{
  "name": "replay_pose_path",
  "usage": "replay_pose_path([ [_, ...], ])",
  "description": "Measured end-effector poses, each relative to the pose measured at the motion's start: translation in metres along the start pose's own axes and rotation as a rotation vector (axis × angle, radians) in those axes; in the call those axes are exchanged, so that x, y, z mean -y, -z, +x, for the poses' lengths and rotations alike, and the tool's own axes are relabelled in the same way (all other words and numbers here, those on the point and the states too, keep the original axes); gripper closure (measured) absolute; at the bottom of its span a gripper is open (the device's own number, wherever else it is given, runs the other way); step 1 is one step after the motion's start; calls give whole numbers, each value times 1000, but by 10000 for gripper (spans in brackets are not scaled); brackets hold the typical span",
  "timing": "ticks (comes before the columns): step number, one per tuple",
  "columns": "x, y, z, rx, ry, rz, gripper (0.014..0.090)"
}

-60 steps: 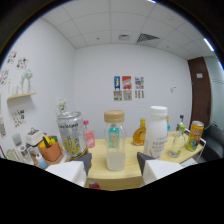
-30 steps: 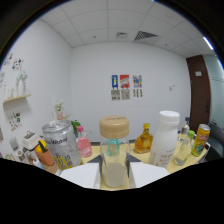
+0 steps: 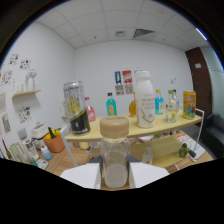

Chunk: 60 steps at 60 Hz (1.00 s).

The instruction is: Make me a cup of Mount Fuji.

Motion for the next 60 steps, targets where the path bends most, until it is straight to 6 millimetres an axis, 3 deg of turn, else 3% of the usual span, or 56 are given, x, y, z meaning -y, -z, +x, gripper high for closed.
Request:
replay_pose_path([
  [10,-118,-12,17,-28,-63,-136,674],
  [16,-166,-20,24,-33,-90,-186,673],
  [21,-190,-27,21,-13,-184,-209,672],
  [33,-195,-37,16,54,-707,-182,674],
  [47,-170,-40,15,164,-1311,-100,673],
  [60,-164,-45,17,245,-1709,-72,675],
])
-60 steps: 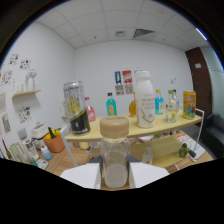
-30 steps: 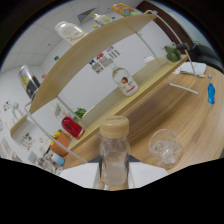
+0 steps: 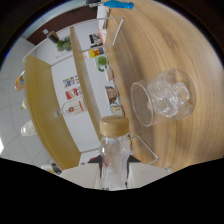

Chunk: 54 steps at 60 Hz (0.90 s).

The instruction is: Make me a cup of Mount Fuji.

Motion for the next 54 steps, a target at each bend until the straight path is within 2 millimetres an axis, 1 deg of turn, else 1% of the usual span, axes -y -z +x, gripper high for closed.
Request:
replay_pose_path([
  [5,3,0,1,18,-84,2,675],
  [11,4,0,4,24,-114,5,676],
  [13,4,1,2,28,-113,1,673],
  [17,4,1,2,17,-78,4,676],
  [21,1,3,-3,11,-22,-4,675],
  [25,-2,4,-10,3,73,-11,674],
  [28,-3,7,-18,-10,180,-6,673],
  [32,-8,9,-28,-26,378,-1,673],
  [38,-11,11,-43,-74,749,28,672],
  [42,-12,9,-46,-113,1026,48,672],
  [45,-13,6,-40,-154,1228,57,672],
  [48,-16,1,-29,-182,1370,41,673],
  [54,-14,-10,8,-277,1598,11,675],
])
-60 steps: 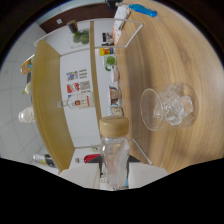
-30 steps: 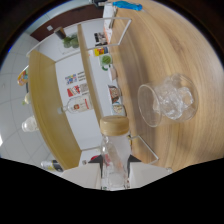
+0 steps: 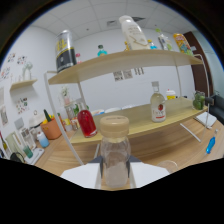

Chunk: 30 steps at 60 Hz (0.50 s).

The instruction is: Make me a cup of Mount Fuji.

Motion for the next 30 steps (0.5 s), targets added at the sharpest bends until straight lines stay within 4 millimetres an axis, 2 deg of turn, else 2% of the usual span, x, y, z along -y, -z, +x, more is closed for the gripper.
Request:
replay_pose_path([
  [4,-24,-8,1,-14,81,-46,674],
  [11,-54,-20,1,-26,155,-98,675],
  [23,-81,-29,5,-27,173,-150,668],
  [30,-84,-29,4,-18,167,-145,654],
])
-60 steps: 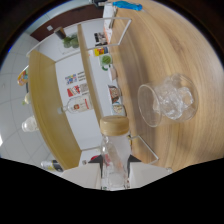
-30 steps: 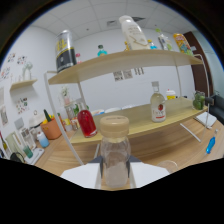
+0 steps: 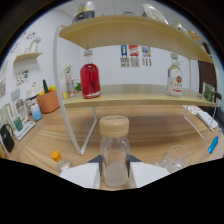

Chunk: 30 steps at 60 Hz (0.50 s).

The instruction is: Make me a cup of Mount Fuji.

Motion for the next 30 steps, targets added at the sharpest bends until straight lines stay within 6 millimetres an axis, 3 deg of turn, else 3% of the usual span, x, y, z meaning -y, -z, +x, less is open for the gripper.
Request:
replay_pose_path([
  [16,-7,12,-2,7,8,6,610],
  [23,-9,18,5,-25,5,-16,425],
  [27,-2,27,7,-22,-21,-18,266],
  [30,7,39,8,-19,-47,-16,195],
])
